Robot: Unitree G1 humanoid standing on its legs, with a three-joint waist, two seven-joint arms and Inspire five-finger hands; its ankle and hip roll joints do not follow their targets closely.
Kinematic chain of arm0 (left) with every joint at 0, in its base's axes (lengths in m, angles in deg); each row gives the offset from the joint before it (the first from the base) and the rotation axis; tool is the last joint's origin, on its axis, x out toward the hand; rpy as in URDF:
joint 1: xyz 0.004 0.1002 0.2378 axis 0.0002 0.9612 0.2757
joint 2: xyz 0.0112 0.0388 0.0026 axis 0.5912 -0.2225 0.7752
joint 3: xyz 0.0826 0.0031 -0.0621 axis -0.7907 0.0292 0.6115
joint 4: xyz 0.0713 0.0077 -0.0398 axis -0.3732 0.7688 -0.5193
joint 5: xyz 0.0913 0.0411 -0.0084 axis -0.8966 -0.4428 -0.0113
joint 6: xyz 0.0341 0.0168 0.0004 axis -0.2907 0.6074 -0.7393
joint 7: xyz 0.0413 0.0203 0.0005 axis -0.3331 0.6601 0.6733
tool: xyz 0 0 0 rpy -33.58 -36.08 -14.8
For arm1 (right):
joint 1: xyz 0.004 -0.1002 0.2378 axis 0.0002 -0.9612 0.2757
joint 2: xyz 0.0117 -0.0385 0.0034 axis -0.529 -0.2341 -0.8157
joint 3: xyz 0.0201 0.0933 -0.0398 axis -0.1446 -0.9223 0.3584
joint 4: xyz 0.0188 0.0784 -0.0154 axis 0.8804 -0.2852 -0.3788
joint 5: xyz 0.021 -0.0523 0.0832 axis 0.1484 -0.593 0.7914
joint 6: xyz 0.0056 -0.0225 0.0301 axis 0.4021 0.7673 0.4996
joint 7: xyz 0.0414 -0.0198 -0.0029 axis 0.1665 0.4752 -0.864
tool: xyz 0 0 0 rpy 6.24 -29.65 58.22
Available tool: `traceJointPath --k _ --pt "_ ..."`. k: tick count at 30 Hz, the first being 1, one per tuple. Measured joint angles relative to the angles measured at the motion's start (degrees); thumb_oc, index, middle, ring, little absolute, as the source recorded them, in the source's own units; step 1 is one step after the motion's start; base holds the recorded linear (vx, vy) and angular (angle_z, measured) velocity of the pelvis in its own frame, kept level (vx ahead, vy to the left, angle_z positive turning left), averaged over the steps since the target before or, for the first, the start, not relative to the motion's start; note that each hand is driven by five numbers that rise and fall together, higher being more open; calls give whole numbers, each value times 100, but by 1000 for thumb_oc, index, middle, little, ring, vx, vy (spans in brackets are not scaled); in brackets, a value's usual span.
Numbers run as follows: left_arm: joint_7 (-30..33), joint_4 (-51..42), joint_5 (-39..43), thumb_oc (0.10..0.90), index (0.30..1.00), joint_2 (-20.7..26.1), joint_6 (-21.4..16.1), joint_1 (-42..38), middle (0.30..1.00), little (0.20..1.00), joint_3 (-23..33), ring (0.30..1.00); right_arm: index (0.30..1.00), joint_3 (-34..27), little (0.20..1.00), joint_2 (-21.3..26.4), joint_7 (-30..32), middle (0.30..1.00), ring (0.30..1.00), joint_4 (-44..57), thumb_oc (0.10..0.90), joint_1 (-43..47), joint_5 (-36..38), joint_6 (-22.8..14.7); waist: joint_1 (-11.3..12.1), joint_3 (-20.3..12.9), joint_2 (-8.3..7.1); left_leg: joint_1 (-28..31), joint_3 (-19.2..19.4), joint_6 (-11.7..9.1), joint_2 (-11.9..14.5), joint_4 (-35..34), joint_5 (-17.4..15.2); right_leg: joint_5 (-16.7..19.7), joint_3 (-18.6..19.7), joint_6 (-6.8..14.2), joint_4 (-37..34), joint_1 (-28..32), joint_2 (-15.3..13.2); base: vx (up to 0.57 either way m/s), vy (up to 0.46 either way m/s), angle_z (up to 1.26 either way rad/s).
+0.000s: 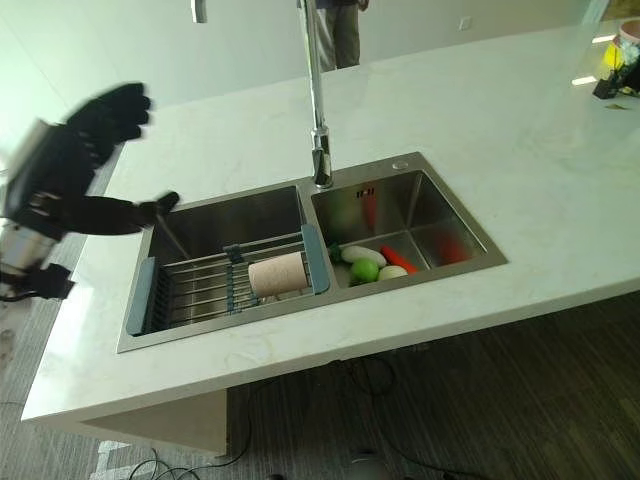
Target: Place the dishes in the dishwasher.
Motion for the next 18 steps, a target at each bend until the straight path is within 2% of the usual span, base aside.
traceJointPath --k 3,6,7,8,9,12,18 --pt "-163 4 -58 800 900 -32 349 -317 900 900 -626 900 900 -39 900 -11 -5 900 900 -4 800 -6 -1 8 -269 8 12 12 42 -1 -1 -33 -3 10 31 5 -25 -9 12 37 -7 -15" --pt "-256 87 -239 800 900 -266 658 -531 900 900 -998 900 900 -44 900 -12 -3 900 900 1 800 -47 0 7 -353 34 44 113 160 -6 2 -100 -18 15 154 10 -45 -8 59 22 8 -21" --pt "-250 113 -360 800 900 -279 674 -622 900 900 -1119 900 900 -39 900 -23 -3 900 900 11 800 -41 0 6 -438 63 51 116 163 -6 -10 -109 -18 23 176 19 -61 -8 65 8 6 -10" --pt "-249 244 -789 800 900 -277 673 -880 900 900 -1457 900 900 -41 900 -17 1 900 900 48 800 -17 0 6 -414 117 103 126 198 -3 -20 -129 -19 56 241 33 -94 -18 74 0 6 -20" --pt "-257 304 -944 800 900 -279 675 -943 900 900 -1562 900 900 -42 900 -9 0 900 900 74 800 18 0 5 -434 166 132 152 262 10 -34 -148 -28 70 285 43 -94 -33 66 3 13 -28" --pt "-249 412 -1409 800 900 -302 681 -1023 900 900 -1582 900 900 -38 900 -57 12 900 900 235 800 14 11 1 -576 312 216 174 316 31 -64 -161 -46 104 350 75 -138 -32 60 1 31 -12" --pt "-244 979 -2037 800 900 -301 605 -1231 900 900 -1886 900 900 -47 900 -57 61 900 900 238 800 8 53 1 -595 347 266 184 449 51 -108 -216 -58 166 472 62 -139 -116 59 -5 25 -10"
